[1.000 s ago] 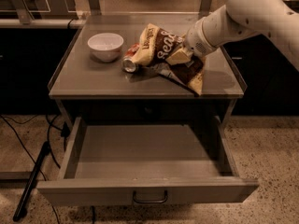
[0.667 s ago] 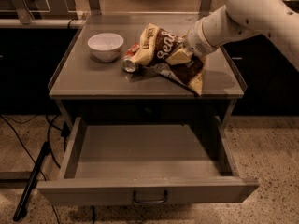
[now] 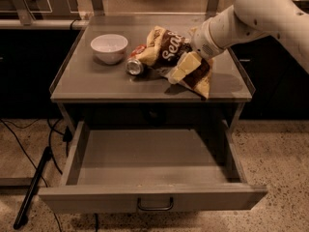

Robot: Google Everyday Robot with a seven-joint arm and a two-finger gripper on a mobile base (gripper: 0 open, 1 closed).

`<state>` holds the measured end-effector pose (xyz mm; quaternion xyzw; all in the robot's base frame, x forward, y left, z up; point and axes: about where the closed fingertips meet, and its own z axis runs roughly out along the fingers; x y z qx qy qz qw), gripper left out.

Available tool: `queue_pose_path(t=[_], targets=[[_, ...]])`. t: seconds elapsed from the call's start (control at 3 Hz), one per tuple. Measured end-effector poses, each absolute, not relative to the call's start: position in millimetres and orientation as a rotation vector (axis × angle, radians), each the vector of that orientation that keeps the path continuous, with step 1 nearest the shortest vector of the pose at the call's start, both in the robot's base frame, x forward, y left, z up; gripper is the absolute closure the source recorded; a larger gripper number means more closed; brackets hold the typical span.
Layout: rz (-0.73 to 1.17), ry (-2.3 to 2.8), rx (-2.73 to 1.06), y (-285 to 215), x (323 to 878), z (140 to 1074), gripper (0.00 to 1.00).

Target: Pick brown chip bag from top drawer and place on counter

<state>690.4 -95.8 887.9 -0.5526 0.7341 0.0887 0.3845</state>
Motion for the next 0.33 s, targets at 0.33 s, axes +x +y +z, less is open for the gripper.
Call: queue_pose_path(t=[0.33], targets=[[0.226,1.871,-1.408,-95.8,690.4,887.9,0.0]])
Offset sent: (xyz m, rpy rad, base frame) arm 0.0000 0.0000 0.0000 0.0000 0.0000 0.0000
